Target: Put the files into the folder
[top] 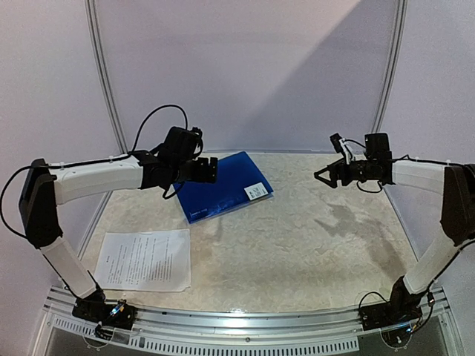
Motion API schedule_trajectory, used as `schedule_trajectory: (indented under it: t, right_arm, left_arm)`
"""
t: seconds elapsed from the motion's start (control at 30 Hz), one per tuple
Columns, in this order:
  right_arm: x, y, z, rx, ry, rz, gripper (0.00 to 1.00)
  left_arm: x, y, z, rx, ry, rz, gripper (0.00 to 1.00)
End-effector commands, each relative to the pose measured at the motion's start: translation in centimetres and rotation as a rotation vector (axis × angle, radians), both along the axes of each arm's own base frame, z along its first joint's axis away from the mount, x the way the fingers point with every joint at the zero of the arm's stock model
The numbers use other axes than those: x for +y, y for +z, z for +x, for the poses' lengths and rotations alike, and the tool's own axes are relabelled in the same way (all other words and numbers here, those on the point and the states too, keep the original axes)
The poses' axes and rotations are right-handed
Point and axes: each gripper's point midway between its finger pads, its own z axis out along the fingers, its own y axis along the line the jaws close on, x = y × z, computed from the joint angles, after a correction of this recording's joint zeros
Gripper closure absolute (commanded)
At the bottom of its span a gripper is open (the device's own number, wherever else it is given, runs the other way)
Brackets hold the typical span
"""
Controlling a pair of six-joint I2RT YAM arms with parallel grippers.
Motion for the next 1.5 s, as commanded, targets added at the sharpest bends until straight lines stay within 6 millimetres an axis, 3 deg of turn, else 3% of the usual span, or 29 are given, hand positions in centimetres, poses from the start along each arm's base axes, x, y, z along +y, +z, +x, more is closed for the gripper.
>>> schedule_trajectory:
  t: [0.0,0.2,0.4,0.5,0.63,0.87,0.97,1.2,1.47]
  right_arm:
    - [3.1,-2.7,0.5,0.132,0.076,0.073,0.07]
    - [6.6,-6.3,2.3,0.21,0.125,0.087,0.06]
    - [8.8,-8.8,4.3,0.293,0.133,0.187,0.06]
    - [9.6,-10.2,5.5,0.324,0.135,0.223,0.06]
    - [11.2,-11.1,7.2,0.341,0.147,0.271,0.06]
    - [13.6,-12.1,11.0,0.386,0.146,0.358,0.06]
    - [14.8,-13.0,11.7,0.417,0.158,0.394,0.07]
    - [17.5,-13.0,10.7,0.449,0.261,0.45,0.15]
    - [18.6,-13.6,8.5,0.472,0.328,0.392,0.31]
  left_arm:
    - [0.9,-3.3,-1.3,0.132,0.022,-0.121,0.02]
    - [0.2,-5.4,-1.3,0.206,0.035,-0.148,0.02]
    - [2.8,-7.6,-0.8,0.272,0.137,-0.111,0.01]
    - [3.3,-7.5,-0.5,0.265,0.157,-0.122,0.01]
    - [5.2,-7.4,0.1,0.231,0.246,-0.089,0.01]
    - [6.4,-10.1,1.0,0.273,0.255,-0.109,0.0]
    - [6.9,-11.5,1.0,0.309,0.276,-0.11,0.0]
    - [7.1,-14.1,0.2,0.38,0.282,-0.127,0.0]
    - [6.8,-15.6,0.0,0.403,0.248,-0.092,0.0]
